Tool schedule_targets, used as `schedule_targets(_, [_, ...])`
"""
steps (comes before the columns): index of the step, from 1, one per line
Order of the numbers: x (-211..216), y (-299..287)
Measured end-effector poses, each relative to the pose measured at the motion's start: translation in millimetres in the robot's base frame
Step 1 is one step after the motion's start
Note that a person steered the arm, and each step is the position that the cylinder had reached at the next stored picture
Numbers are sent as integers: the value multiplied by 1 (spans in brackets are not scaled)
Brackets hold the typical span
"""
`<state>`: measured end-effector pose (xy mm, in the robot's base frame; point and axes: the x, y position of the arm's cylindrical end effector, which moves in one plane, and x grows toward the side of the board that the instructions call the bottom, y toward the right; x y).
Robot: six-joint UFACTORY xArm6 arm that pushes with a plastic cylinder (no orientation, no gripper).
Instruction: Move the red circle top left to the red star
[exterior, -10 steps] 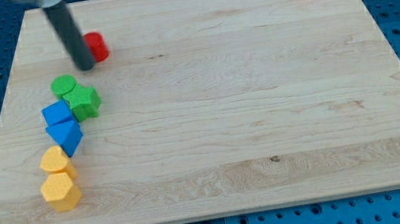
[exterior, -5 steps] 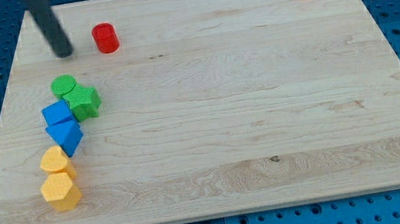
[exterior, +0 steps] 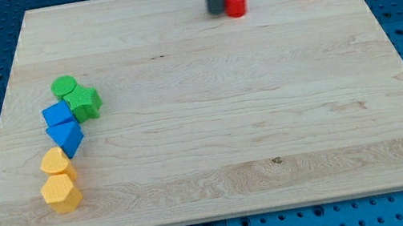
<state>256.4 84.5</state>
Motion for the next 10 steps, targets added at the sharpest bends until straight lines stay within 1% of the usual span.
schedule_targets(1, [6,17])
schedule_targets(2, [37,16])
schedule_targets(3, [41,32])
schedule_targets(4, [15,63])
schedule_targets(5, [14,64])
schedule_targets(6, [25,20])
schedule_targets(7, [2,-3])
schedule_targets(8, [-15,6])
schedule_targets(10, [-15,66])
